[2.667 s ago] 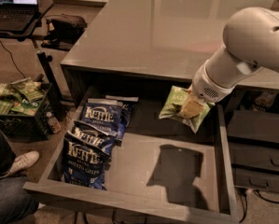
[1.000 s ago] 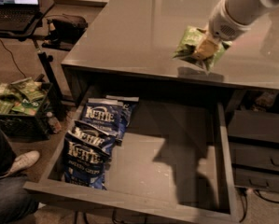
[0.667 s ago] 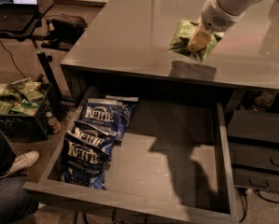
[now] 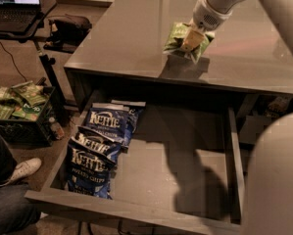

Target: Pick green jalapeno chip bag from top drawer and place on counter

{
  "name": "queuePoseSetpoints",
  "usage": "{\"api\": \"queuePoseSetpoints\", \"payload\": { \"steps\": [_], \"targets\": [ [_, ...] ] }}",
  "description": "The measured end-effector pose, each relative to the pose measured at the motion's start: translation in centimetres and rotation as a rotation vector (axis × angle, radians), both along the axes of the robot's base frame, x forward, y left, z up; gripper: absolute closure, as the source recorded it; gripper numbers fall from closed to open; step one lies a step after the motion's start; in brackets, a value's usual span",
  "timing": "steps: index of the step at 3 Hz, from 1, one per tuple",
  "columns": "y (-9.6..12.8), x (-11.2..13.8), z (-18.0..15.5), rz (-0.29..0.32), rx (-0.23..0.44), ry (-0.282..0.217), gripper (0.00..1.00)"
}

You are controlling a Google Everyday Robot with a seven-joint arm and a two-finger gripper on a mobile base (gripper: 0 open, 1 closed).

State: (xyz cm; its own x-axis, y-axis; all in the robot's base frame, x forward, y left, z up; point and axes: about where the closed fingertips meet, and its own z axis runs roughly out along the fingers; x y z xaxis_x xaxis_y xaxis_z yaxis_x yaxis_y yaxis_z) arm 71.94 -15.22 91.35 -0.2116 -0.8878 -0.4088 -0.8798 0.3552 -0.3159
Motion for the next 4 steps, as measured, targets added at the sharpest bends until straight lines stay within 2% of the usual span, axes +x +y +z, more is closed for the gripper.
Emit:
{"api": "queuePoseSetpoints", "payload": {
  "steps": [1, 2, 3, 4],
  "targets": [
    [2.4, 1.7, -3.2, 0.049, 0.028, 0.075, 1.00],
    [4.4, 2.3, -5.8, 0.087, 0.080, 0.150, 1.00],
    [4.5, 2.4, -6.0, 0.090, 0.086, 0.156, 0.82],
    [4.5, 2.4, -6.0, 0.090, 0.086, 0.156, 0.59]
  ]
}}
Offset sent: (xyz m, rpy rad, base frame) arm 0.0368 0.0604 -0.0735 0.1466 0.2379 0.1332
